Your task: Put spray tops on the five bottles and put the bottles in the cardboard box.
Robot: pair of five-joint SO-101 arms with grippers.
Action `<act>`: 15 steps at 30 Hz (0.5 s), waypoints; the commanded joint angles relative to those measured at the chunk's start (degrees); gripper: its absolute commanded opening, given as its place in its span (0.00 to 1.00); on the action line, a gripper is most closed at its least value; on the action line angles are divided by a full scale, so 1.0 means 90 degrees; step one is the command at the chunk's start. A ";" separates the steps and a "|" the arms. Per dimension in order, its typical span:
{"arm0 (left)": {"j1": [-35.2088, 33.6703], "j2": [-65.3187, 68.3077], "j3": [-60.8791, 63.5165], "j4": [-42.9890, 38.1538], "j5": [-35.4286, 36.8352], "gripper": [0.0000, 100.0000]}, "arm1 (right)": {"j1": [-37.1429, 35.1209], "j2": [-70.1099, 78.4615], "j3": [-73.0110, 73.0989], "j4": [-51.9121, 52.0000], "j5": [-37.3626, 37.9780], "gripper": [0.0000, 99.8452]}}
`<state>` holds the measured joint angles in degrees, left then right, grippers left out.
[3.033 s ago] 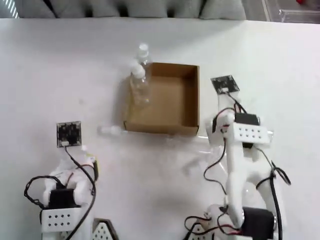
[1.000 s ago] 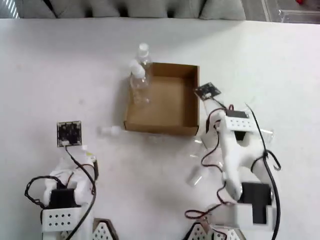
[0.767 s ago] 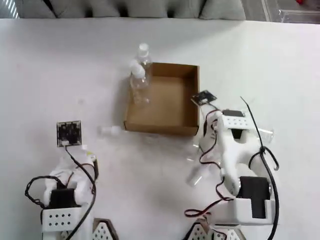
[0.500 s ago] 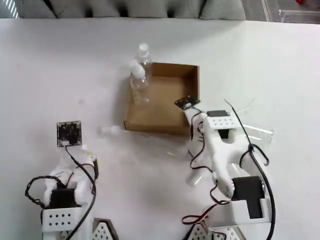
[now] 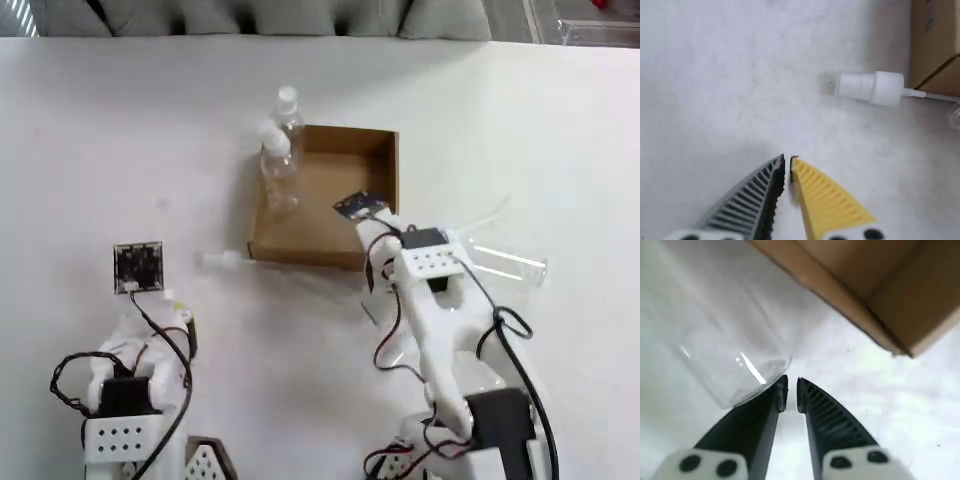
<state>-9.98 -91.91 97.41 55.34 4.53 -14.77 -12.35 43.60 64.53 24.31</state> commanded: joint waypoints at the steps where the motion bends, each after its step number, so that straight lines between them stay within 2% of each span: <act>1: -0.0024 -0.0103 -0.0049 -0.0195 -0.0029 0.02 | -0.0747 -0.0786 0.0059 0.0005 -0.0049 0.02; 7: -0.0024 -0.0103 -0.0049 -0.0195 -0.0029 0.02 | -0.1685 -0.0825 0.0059 0.0015 -0.0088 0.02; 11: -0.0024 -0.0103 -0.0049 -0.0195 -0.0029 0.02 | -0.2437 -0.0825 0.0059 0.0015 -0.0703 0.02; 15: -0.0024 -0.0103 -0.0049 -0.0195 -0.0029 0.02 | -0.3433 -0.0835 0.0049 0.0015 -0.0977 0.02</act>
<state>-9.98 -91.91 97.41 55.34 4.53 -37.45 -17.54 44.48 64.62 17.98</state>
